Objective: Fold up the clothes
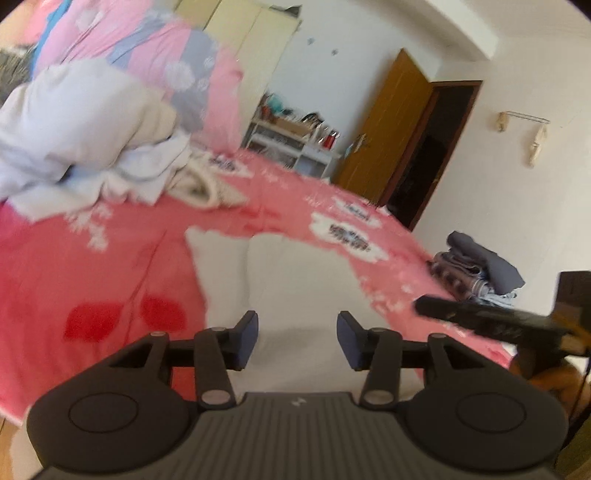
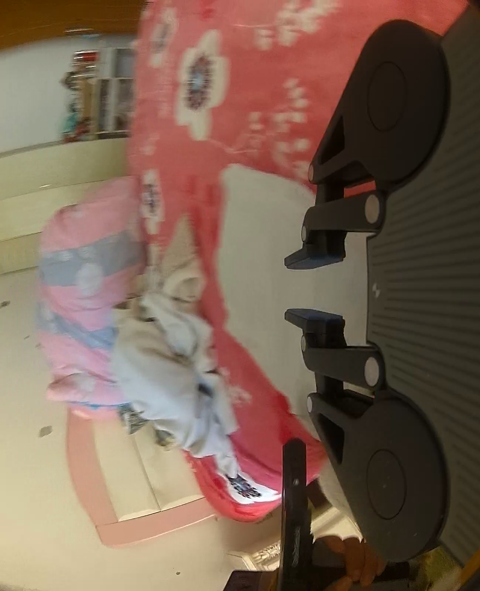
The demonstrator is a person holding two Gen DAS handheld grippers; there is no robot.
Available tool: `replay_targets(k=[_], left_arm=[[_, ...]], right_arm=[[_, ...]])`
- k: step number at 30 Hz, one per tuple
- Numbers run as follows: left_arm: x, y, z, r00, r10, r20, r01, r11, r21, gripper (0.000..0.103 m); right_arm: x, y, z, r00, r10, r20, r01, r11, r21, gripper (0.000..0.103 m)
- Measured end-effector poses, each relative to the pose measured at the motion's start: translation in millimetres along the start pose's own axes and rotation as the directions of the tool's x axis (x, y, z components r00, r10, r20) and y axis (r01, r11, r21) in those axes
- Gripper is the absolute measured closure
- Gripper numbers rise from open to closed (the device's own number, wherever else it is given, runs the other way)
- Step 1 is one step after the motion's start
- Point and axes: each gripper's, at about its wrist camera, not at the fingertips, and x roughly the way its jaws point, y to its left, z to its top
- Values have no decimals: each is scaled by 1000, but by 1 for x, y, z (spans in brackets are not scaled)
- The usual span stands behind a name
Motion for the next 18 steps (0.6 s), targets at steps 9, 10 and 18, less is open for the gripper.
replay_targets(k=[9, 10, 18], left_arm=[[31, 4, -30, 989, 21, -143, -8, 996, 91, 52], [29, 6, -29, 990, 14, -142, -1, 996, 93, 52], [31, 31, -21, 983, -76, -169, 71, 997, -34, 52]], right_arm=[[32, 3, -39, 989, 36, -141, -45, 997, -64, 80], [26, 3, -36, 992, 36, -119, -46, 996, -80, 80], [-4, 41, -37, 994, 94, -59, -110, 885, -453, 57]])
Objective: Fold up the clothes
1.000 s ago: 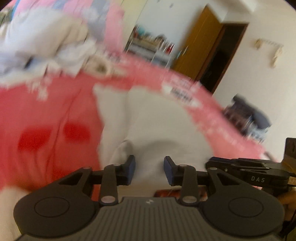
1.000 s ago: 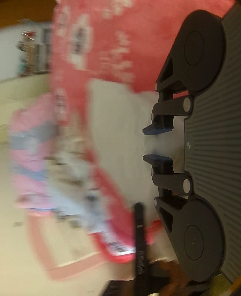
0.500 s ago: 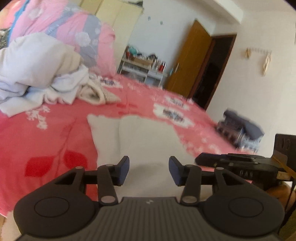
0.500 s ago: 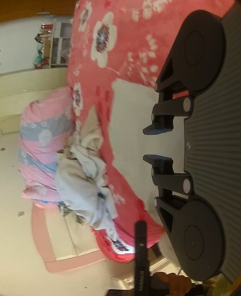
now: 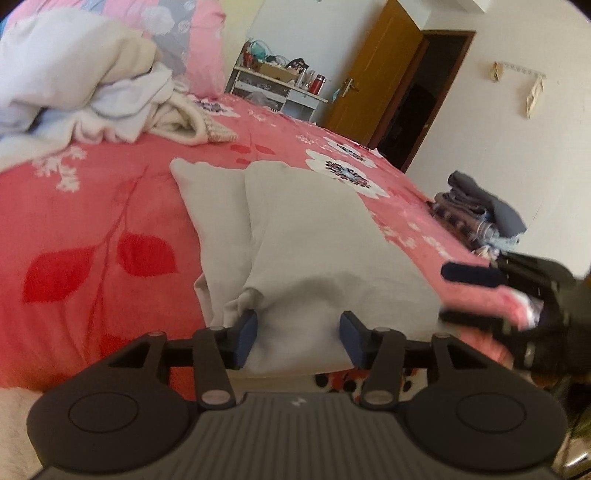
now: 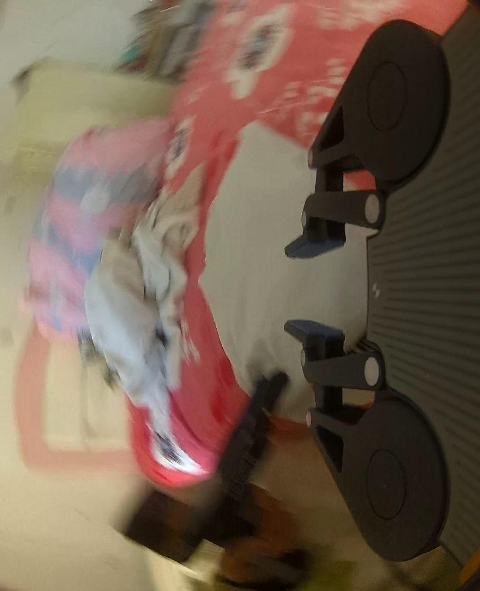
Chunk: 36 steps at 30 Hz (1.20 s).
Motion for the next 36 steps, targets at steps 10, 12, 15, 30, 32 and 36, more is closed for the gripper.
replay_targets(k=[10, 12, 15, 30, 32, 36], left_arm=[[-32, -28, -2, 993, 95, 62, -109, 959, 263, 42], [-34, -39, -6, 994, 100, 55, -113, 927, 358, 41], [-31, -50, -11, 992, 113, 61, -129, 892, 434, 39], [16, -88, -47, 985, 160, 63, -132, 467, 875, 35], [21, -87, -44, 984, 165, 65, -134, 446, 885, 37], [30, -85, -37, 982, 178, 63, -135, 430, 892, 69]], right_arm=[[26, 53, -12, 995, -70, -77, 19, 850, -527, 54], [27, 53, -14, 994, -81, -78, 25, 838, -546, 54], [36, 58, -17, 989, -116, -86, 39, 788, -615, 54], [51, 7, 15, 970, 86, -226, -146, 953, -265, 76], [55, -19, 19, 954, 182, -238, -207, 974, -86, 76], [63, -57, 17, 921, 326, -212, -293, 941, 171, 77]])
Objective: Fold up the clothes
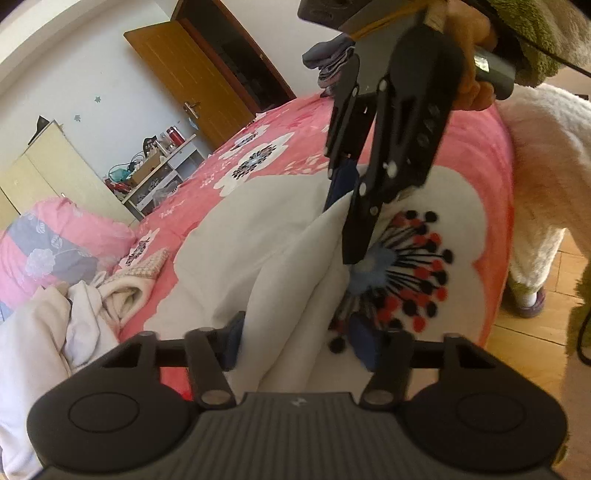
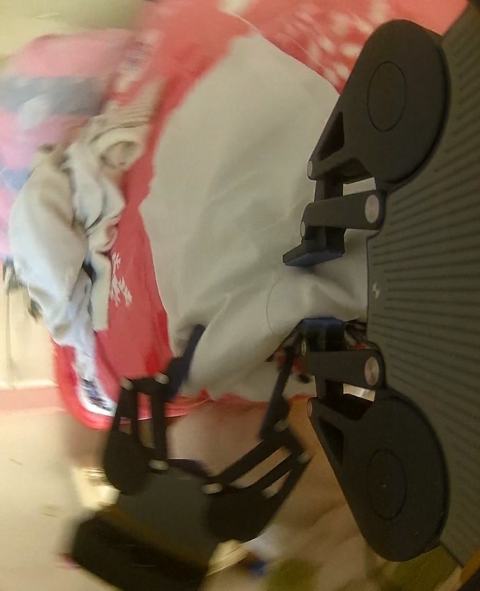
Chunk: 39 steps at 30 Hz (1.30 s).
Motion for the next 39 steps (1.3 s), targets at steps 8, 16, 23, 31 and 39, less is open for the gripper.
replay_targets(k=[8, 16, 23, 31, 39], left_arm=[[1, 15, 2, 1000, -29, 5, 29, 1000, -6, 86], [-4, 19, 8, 999, -42, 23, 41, 998, 53, 88], [-11, 44, 22, 993, -111, 27, 109, 993, 54, 88], [-2, 107, 44, 949, -315, 32, 315, 949, -12, 88], [22, 168, 63, 830, -558, 10, 556, 824, -113, 76]], right_arm=[[-31, 37, -20, 985, -89, 145, 121, 967, -224, 44], [-8, 71, -58, 927, -307, 216, 376, 750, -544, 38], [-9, 51, -40, 951, -258, 174, 310, 826, -472, 90], [-32, -7, -2, 991, 7, 135, 33, 956, -290, 92], [-40, -52, 21, 973, 201, 109, -178, 965, -192, 92]])
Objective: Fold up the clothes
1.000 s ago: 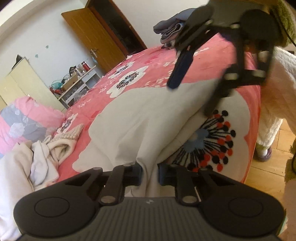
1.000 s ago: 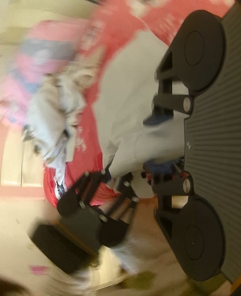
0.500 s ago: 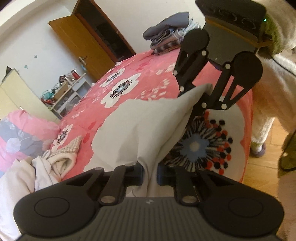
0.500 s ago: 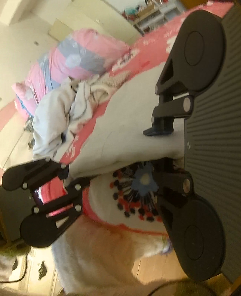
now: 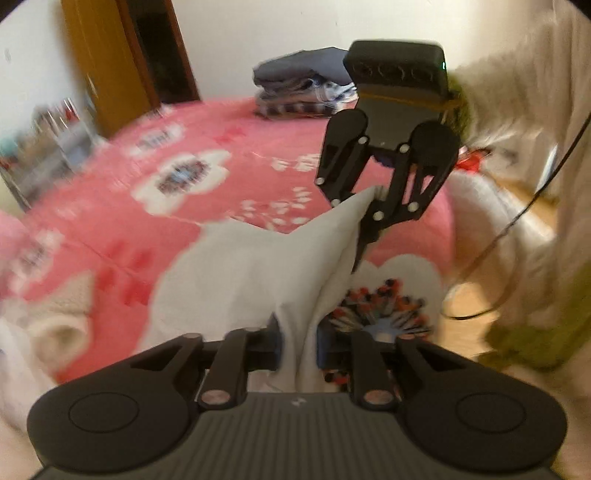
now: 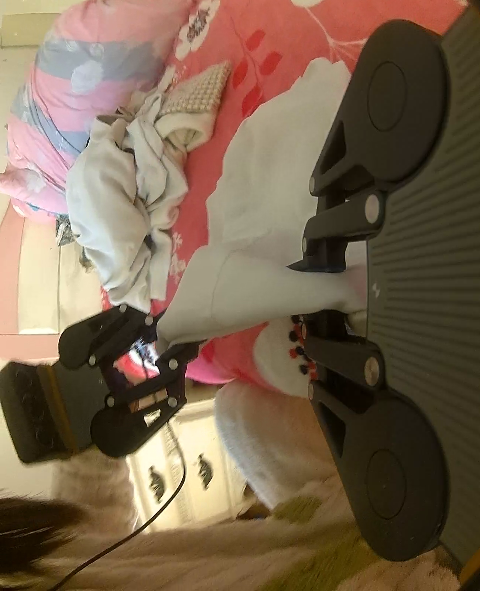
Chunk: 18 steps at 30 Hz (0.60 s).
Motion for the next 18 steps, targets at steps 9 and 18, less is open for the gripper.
replay_targets(k=[9, 18], left_arm=[[-47, 64, -4, 965, -55, 257, 125, 956, -266, 72], [88, 119, -34, 961, -198, 192, 270, 816, -511, 82]], right_arm=[[1, 3, -9, 999, 40, 1, -40, 999, -17, 92], [0, -5, -8, 997, 68, 31, -68, 998, 8, 92]])
